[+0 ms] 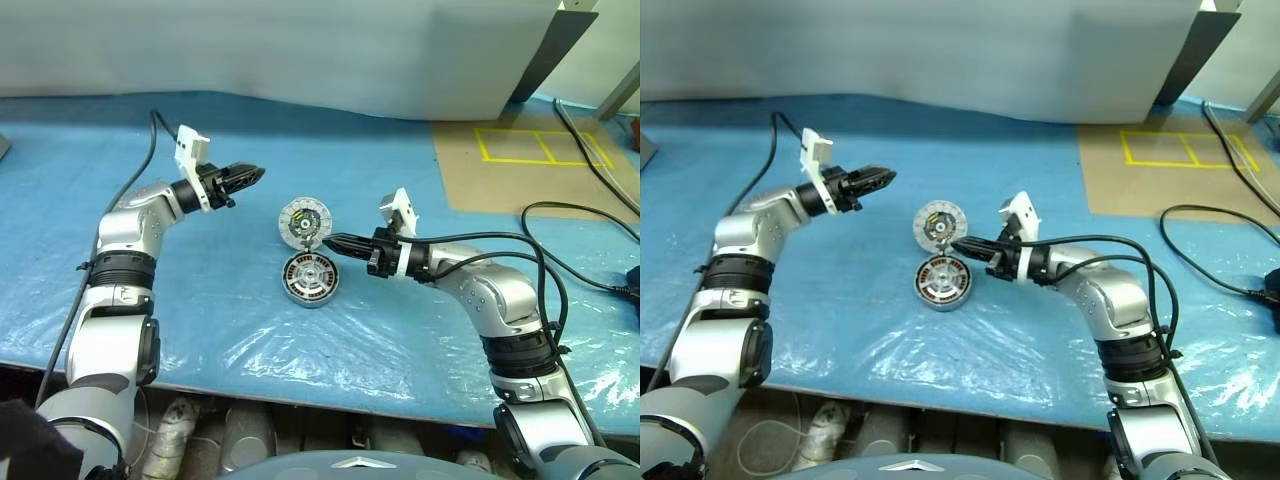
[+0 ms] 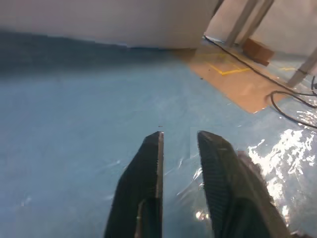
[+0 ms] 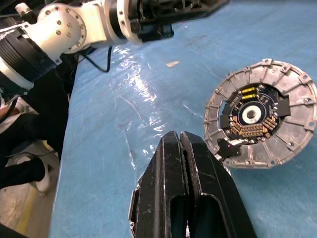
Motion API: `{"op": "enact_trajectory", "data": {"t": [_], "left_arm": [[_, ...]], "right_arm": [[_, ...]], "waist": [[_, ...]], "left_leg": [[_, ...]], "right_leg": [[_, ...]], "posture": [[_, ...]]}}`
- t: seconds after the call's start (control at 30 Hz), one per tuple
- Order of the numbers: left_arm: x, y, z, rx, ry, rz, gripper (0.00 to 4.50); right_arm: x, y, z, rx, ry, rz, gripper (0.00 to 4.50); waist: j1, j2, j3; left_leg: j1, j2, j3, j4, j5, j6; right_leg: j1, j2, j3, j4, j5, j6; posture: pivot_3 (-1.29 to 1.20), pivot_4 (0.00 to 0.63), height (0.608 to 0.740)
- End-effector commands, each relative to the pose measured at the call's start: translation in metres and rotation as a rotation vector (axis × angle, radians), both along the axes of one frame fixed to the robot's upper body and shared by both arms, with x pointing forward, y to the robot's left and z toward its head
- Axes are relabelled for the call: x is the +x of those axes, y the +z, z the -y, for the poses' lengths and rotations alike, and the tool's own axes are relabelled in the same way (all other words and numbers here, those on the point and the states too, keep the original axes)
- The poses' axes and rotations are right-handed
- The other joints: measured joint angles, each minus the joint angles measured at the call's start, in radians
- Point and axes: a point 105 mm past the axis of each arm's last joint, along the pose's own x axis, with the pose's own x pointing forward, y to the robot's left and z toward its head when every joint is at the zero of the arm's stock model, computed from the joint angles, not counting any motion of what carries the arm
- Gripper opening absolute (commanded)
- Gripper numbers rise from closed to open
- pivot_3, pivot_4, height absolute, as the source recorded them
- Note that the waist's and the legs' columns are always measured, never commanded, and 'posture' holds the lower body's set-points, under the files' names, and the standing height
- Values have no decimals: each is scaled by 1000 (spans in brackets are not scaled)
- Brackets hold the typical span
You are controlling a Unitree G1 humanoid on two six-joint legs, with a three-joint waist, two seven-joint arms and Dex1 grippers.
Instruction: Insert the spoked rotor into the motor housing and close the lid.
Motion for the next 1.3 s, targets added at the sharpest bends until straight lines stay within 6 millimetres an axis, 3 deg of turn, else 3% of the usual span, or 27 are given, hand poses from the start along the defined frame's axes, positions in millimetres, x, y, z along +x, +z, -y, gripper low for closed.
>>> {"op": "enact_trajectory", "data": {"t": [0.03, 0.17, 0.3, 0.47, 0.63, 0.77, 1.0, 1.3], "left_arm": [[-4, -23, 16, 45, -99, -47, 43], [-3, -41, 34, 61, -137, -105, 43], [3, -45, 47, 44, -119, -129, 43], [11, -30, 66, 4, -118, -94, 43], [-1, -26, 94, 48, -290, -44, 43], [-2, 1, 106, 24, -368, 31, 43], [-24, 9, 124, 122, -618, 130, 43], [-65, -21, 140, 273, -945, 183, 43]], "right_arm": [[-8, 10, 4, 5, 0, 35, 0], [-14, 11, 15, -25, -16, 42, 0], [-14, 15, 24, -30, -56, 46, 0], [-23, 12, 31, -51, -83, 34, 0], [-27, 16, 37, -53, -103, 36, 0], [-29, 20, 42, -54, -119, 39, 0], [-27, 47, 64, -1, -178, 88, 0], [-18, 64, 92, -28, -278, 147, 0]], "waist": [[6, 0, 0], [18, -3, 2], [21, -4, 2], [23, -5, 3], [23, -5, 3], [25, -5, 3], [27, -5, 3], [25, -5, 3]], "left_leg": [[0, 0, 0, 0, 0, 0], [-1, 0, -1, -1, 0, 0], [-1, 0, -1, -1, 0, 0], [-2, 0, -2, -1, 0, 0], [-2, -1, -2, -2, 0, 0], [-2, -1, -2, -2, 0, 0], [-3, -1, -2, -3, 0, 0], [-2, -1, -2, -3, 0, 0]], "right_leg": [[0, 0, 0, 0, 0, 0], [0, 0, -1, -1, 3, 5], [0, 0, -1, -2, 3, 6], [1, 0, -1, -3, 4, 6], [1, 0, -1, -4, 5, 8], [2, 0, -1, -7, 5, 9], [2, 0, -1, -8, 6, 9], [2, 0, -1, -8, 6, 9]], "posture": [[0, 150, 740], [0, 150, 740], [0, 150, 740], [0, 150, 740], [0, 150, 740], [0, 150, 740], [0, 150, 740], [0, 150, 740]]}}
